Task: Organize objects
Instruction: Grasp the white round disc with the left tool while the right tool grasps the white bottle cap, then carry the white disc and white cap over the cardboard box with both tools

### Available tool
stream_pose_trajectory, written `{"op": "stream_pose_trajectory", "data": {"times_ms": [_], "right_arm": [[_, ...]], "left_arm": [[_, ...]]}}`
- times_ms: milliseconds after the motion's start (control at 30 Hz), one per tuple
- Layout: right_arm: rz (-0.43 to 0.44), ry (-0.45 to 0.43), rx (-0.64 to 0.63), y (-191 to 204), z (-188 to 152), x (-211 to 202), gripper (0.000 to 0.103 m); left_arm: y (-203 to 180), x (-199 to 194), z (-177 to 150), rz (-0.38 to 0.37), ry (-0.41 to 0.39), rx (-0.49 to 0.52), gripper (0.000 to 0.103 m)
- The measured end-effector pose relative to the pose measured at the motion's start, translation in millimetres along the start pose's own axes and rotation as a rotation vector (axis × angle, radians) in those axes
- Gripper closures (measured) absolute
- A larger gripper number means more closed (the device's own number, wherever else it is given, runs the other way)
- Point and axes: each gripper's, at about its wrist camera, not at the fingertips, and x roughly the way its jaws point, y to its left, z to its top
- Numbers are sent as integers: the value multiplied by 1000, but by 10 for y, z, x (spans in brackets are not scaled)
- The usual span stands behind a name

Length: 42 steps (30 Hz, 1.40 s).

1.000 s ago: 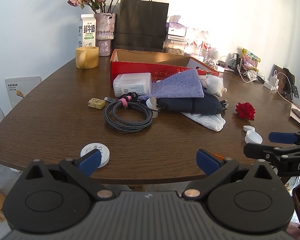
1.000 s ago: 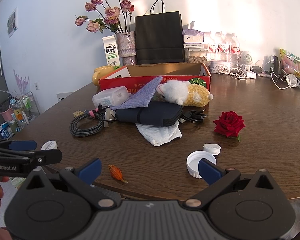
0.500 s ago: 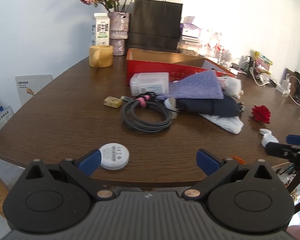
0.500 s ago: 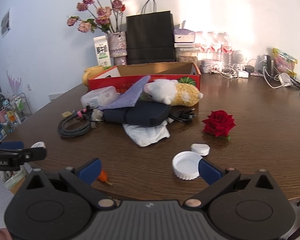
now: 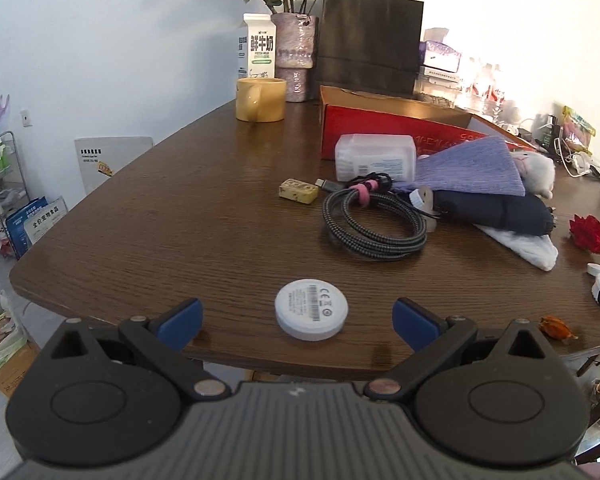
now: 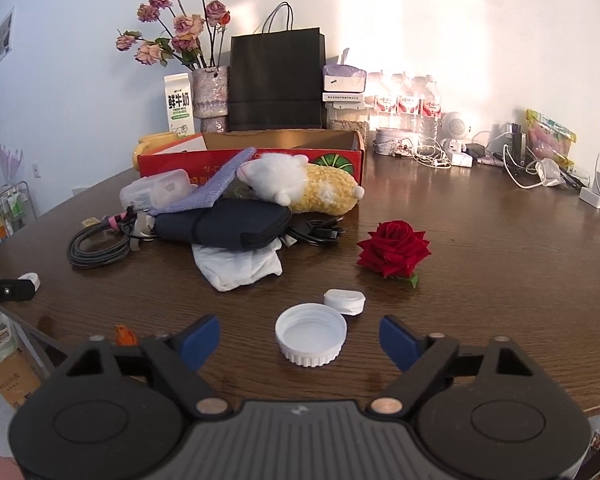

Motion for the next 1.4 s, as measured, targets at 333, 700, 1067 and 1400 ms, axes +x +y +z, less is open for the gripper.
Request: {"op": "stream_pose_trajectory", "data": {"times_ms": [333,700,1067,1400], "right_arm": [[4,-12,-6,-41,-69,126,64],[4,-26,-16,-29,-81,139,64],[12,-51,-27,-10,-72,91,64],[71,-173,-98,175,371,93,64]], "left_arm": [[13,17,-13,11,-11,19,4],[-62,10,-27,-17,-37,48,61],[-109,-18,-6,-44,-45,46,63],[-408,-2,482,-134,-160,99,63]]}}
